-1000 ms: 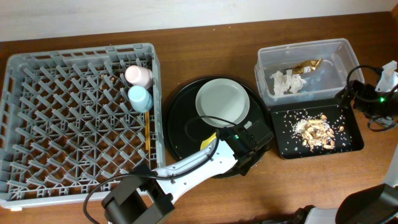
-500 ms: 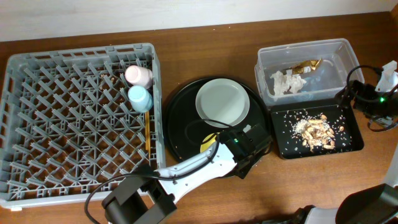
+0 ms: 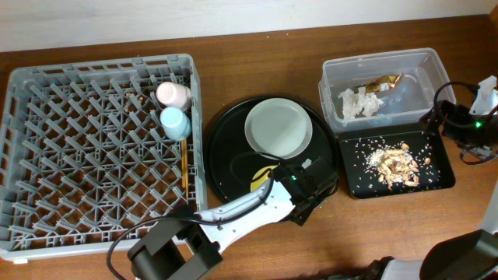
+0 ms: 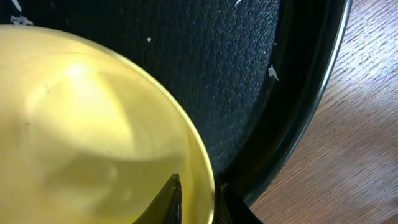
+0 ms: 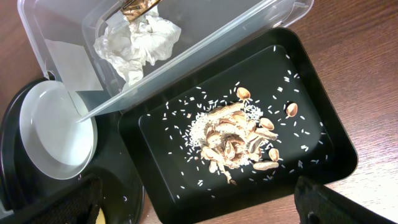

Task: Sort waste into correct bins and load items into the dishwasher rack
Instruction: 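Carry the yellow bowl with the left gripper and set it in the rack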

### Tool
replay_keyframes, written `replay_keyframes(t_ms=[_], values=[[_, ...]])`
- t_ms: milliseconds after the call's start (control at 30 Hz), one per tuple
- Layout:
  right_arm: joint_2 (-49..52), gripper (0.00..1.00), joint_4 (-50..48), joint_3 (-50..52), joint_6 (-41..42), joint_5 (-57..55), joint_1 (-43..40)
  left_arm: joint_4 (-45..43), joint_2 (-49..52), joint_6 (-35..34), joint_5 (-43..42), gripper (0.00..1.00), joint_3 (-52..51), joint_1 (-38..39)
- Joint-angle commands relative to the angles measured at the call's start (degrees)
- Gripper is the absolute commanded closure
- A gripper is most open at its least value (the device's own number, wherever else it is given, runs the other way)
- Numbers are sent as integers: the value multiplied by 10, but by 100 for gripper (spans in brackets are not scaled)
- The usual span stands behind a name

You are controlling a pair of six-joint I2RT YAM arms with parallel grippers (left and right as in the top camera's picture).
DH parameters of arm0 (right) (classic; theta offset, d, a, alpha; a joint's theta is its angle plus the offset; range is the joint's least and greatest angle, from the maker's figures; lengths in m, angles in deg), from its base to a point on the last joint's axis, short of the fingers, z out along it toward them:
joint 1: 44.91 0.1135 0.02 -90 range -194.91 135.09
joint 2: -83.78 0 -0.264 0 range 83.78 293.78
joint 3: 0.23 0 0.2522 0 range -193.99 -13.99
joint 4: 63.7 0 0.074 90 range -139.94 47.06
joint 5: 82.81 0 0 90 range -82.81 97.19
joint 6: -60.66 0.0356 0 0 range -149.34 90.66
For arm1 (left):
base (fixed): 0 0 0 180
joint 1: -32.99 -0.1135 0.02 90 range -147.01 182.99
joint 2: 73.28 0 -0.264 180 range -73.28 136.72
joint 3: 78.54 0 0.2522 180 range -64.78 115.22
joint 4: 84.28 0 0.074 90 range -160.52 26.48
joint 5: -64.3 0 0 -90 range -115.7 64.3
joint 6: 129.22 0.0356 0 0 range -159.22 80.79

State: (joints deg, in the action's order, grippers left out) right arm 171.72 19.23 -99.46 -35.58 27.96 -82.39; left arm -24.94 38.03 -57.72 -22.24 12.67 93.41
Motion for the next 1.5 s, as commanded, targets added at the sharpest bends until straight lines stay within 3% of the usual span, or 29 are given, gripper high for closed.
replay_keyframes(t_ms=[0,33,67,300,467,567,667,733,800,900,1033,1100,1167,1467], values=[[0,1,2,-9,1,-5,0,-11,-13,-3,5,85,-6,3],[0,1,2,-9,1,-5,0,-14,-13,-3,5,89,-5,3],[0,1,2,-9,1,-5,0,-14,-13,-3,5,100,-2,3],[0,1,2,-9,1,-5,0,53,-46,6,5,100,71,-2],[0,1,2,-9,1,-5,0,192,-113,13,-2,100,247,-53],[0,1,2,-9,1,-5,0,256,-147,75,-123,100,342,-139],[0,2,2,-9,1,-5,0,280,-177,163,-403,100,356,-301],[0,1,2,-9,1,-5,0,312,-176,228,-536,100,353,-386],[0,1,2,-9,1,-5,0,382,-170,343,-681,100,327,-510],[0,1,2,-9,1,-5,0,452,-164,478,-766,100,239,-631],[0,1,2,-9,1,-5,0,446,-164,588,-886,100,90,-699],[0,1,2,-9,1,-5,0,351,-162,572,-937,100,-32,-728],[0,1,2,-9,1,-5,0,297,-152,550,-937,100,-91,-747],[0,1,2,-9,1,-5,0,210,-91,550,-926,100,-188,-790]])
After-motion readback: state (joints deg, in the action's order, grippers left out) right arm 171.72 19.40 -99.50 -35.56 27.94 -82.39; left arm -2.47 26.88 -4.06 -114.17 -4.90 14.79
